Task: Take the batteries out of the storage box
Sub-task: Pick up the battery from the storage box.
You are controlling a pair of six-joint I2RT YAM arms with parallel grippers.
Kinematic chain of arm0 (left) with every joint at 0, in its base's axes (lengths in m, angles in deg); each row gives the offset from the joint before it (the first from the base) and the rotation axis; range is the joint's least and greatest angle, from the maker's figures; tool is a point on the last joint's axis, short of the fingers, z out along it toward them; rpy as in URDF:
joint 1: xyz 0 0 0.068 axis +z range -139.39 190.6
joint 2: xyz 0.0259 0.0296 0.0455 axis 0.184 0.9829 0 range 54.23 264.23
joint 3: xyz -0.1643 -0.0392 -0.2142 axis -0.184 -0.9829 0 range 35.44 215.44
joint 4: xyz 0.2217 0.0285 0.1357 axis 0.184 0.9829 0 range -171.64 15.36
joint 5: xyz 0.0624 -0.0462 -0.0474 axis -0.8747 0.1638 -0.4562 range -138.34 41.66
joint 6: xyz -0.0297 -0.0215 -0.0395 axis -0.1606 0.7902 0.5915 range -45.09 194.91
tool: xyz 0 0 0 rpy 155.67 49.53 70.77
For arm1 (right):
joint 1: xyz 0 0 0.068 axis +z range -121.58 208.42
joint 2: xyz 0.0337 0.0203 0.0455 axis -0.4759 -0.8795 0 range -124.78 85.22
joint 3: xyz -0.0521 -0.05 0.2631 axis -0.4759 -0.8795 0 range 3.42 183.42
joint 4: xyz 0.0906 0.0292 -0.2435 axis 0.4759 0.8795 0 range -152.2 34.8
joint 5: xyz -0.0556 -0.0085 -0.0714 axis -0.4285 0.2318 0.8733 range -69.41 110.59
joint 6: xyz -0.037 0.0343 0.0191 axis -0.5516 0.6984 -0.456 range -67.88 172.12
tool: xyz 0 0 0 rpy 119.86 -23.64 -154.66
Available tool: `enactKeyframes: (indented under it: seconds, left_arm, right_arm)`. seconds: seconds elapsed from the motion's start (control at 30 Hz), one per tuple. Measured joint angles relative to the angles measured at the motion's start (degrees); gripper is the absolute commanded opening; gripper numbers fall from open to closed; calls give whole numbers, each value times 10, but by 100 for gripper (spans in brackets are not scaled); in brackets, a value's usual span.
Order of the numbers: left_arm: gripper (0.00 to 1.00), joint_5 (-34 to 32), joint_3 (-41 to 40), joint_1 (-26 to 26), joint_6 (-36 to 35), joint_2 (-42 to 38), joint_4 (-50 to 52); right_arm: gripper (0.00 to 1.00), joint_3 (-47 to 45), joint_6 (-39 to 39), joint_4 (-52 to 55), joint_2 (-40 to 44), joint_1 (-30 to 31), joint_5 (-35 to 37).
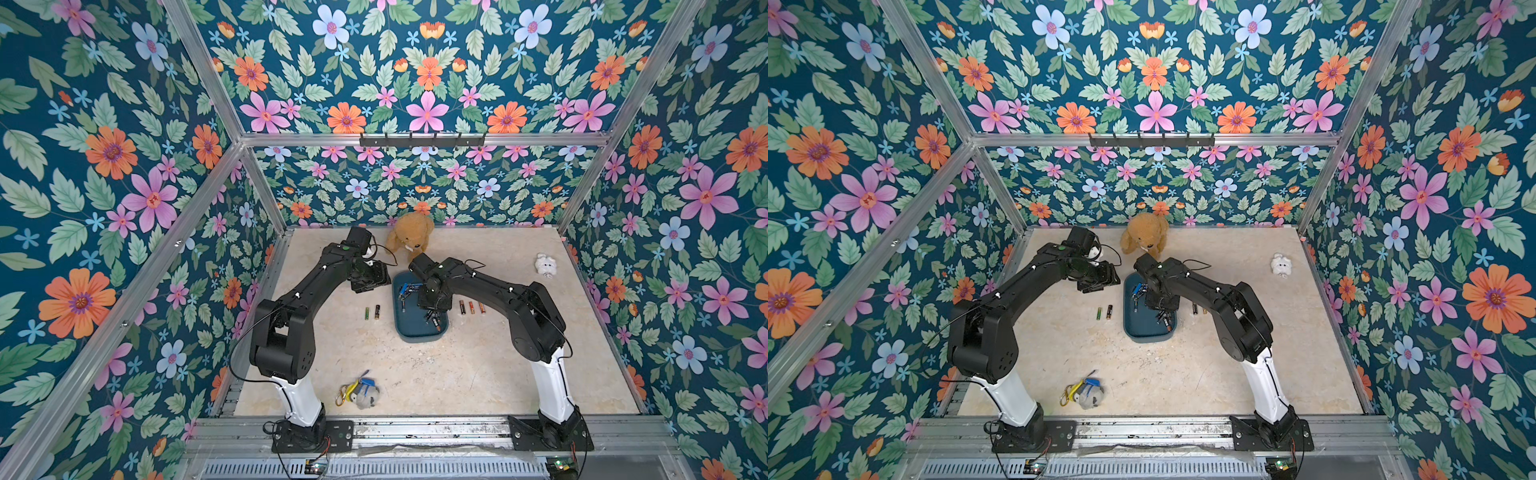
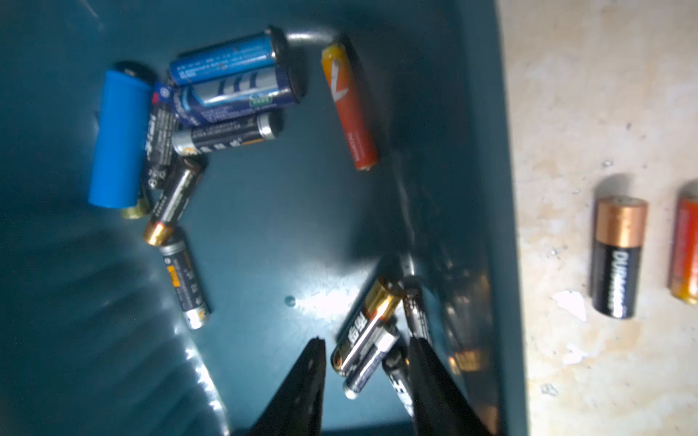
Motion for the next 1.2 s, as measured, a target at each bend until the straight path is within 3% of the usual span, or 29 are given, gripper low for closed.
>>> enactKeyframes:
  seconds: [1.2]
  left_arm:
    - [65,3,-32,0,2,-15,-21]
  right_arm:
    - [32,-2,-34,-27,-17,-2,-27]
